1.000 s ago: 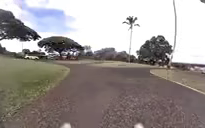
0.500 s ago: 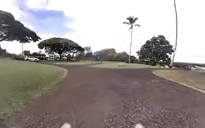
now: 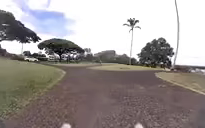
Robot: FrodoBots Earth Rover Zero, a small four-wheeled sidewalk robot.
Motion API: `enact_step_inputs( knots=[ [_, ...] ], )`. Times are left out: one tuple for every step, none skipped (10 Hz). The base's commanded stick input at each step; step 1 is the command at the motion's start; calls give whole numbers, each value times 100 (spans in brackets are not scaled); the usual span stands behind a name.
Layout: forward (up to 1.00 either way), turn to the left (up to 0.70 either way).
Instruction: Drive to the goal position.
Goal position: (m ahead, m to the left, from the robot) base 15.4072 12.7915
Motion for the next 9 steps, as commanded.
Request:
enact_step_inputs(
  knots=[
    [70,0],
    [70,0],
    [70,0],
    [70,0],
    [70,0],
    [70,0],
    [70,0],
    [70,0],
    [70,0]
  ],
)
